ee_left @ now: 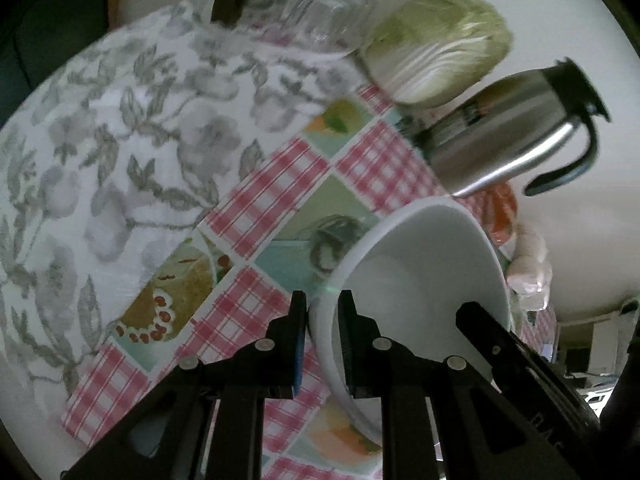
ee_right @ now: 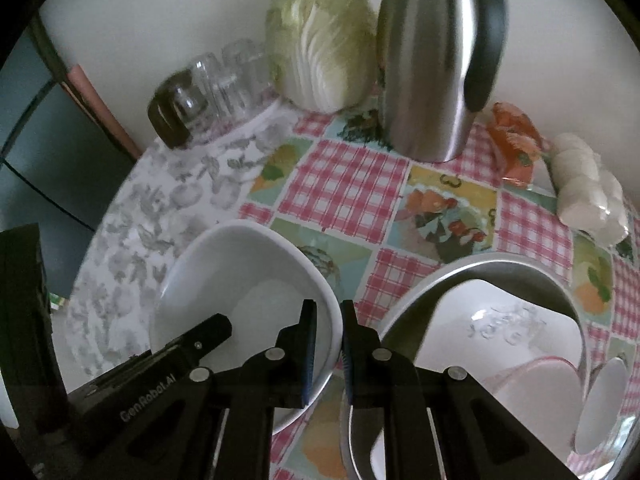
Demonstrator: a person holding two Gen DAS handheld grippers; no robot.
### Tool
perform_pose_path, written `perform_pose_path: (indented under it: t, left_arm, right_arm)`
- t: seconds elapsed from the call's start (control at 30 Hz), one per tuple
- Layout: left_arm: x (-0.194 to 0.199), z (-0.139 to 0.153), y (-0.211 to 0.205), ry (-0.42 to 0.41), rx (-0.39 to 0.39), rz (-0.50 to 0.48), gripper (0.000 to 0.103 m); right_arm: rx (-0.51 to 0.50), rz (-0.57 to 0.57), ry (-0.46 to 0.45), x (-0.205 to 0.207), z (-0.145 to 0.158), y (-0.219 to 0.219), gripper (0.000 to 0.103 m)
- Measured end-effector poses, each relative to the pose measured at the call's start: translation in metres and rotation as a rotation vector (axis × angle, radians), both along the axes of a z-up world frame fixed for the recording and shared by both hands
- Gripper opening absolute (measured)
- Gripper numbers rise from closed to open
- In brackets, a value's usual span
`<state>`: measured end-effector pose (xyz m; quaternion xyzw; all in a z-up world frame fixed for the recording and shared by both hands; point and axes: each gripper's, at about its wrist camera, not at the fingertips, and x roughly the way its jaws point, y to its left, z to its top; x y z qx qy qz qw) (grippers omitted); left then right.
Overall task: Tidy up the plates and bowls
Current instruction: 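Lift and carry the white square bowl over the steel basin with both grippers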
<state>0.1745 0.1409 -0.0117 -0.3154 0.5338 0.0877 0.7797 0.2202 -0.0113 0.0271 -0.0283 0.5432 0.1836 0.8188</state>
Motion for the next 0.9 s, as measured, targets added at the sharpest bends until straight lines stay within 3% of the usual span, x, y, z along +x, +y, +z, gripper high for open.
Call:
perform_pose_path:
  t: [0.33,0.9]
  left_arm:
    - [-0.016,0.038,-0.03,-0.087,0.04,-0.047,0.017]
    - [-0.032,0.066,-0.098,-0.131,0.151,-0.168,0.017]
  right_arm:
    - [0.081,-0.056,-0.024,-0.025,0.035,-0.043,0.012]
    - [0.235,-0.217,-0.023,-0.063,0.041,-0.126,0.013]
